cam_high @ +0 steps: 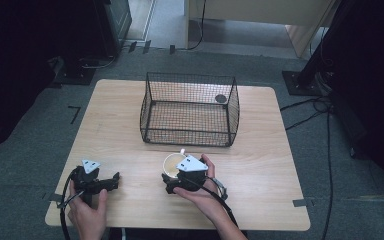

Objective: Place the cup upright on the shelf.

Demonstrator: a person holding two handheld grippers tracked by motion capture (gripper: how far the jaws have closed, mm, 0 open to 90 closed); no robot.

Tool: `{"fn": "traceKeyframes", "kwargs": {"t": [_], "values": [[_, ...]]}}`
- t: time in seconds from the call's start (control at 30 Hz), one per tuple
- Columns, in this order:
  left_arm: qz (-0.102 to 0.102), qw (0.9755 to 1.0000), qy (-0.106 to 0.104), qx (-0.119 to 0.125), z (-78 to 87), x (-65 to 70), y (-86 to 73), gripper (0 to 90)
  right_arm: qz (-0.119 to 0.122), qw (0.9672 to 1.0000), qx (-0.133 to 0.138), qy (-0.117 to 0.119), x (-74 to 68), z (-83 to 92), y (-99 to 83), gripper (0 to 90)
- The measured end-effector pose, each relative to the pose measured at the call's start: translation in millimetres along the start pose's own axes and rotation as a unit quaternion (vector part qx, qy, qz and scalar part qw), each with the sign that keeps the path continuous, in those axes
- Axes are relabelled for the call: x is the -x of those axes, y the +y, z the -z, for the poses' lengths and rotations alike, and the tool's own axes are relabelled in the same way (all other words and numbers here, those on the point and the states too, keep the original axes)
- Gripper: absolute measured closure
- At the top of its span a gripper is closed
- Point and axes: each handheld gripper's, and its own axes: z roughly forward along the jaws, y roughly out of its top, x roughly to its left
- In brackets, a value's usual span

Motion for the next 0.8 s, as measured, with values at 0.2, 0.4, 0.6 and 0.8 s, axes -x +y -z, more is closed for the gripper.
{"fn": "traceKeyframes", "kwargs": {"t": [0.2,0.4,0.6,0.8], "values": [[0.0,1.0,0.0,0.0,0.0,0.0,0.0,0.0,-0.003,1.0,0.003,-0.003,1.0,-2.5,-0.4,8.4],[0.0,1.0,0.0,0.0,0.0,0.0,0.0,0.0,0.0,0.9999,0.002,-0.01,-1.1,-2.0,0.5,9.0],[0.0,1.0,0.0,0.0,0.0,0.0,0.0,0.0,0.01,0.9997,0.008,-0.019,-2.3,0.4,1.3,9.2],[0.0,1.0,0.0,0.0,0.0,0.0,0.0,0.0,0.014,0.9996,0.017,-0.015,-3.7,7.9,8.6,9.2]]}}
